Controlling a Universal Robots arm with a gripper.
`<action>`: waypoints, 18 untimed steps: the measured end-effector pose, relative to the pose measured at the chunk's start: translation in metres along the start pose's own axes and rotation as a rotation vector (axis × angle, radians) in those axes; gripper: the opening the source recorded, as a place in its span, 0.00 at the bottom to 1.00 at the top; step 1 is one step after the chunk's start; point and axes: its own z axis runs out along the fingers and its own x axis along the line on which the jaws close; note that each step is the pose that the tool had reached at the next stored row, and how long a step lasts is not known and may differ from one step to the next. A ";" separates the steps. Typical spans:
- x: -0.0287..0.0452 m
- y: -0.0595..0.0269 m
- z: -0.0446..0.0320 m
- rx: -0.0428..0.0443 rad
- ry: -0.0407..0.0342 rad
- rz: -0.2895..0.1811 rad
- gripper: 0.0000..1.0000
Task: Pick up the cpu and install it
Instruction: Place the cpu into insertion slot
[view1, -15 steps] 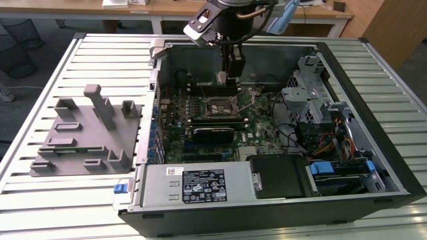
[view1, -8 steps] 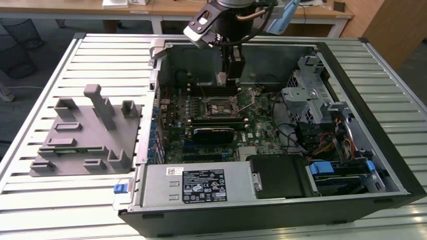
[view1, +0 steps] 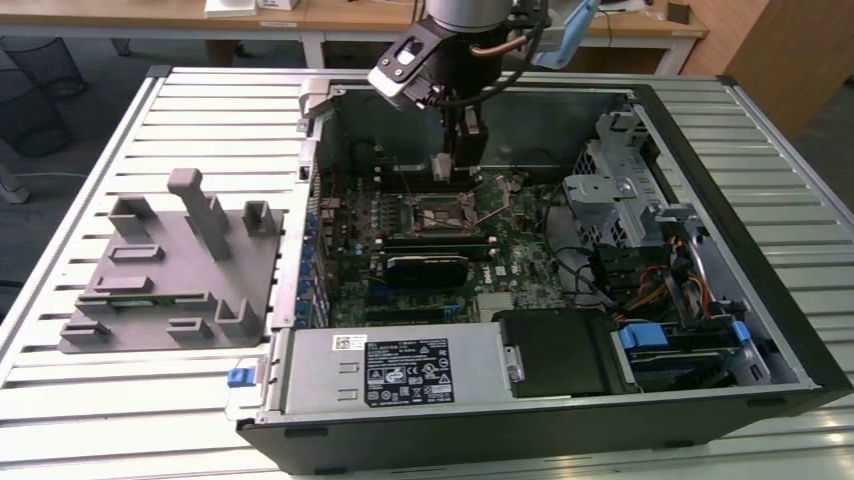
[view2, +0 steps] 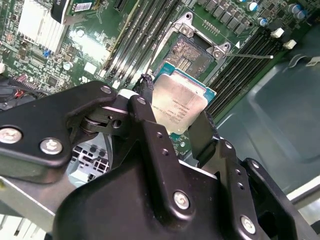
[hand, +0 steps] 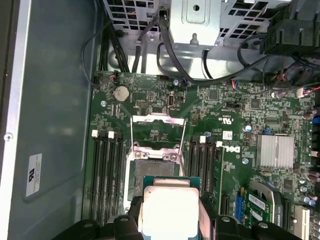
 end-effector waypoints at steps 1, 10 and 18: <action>0.0000 0.0000 0.0009 0.0000 0.0001 0.000 0.53; 0.0002 -0.0003 0.0078 0.0000 0.0000 0.000 0.53; 0.0002 -0.0005 0.0128 0.0000 -0.0001 0.000 0.53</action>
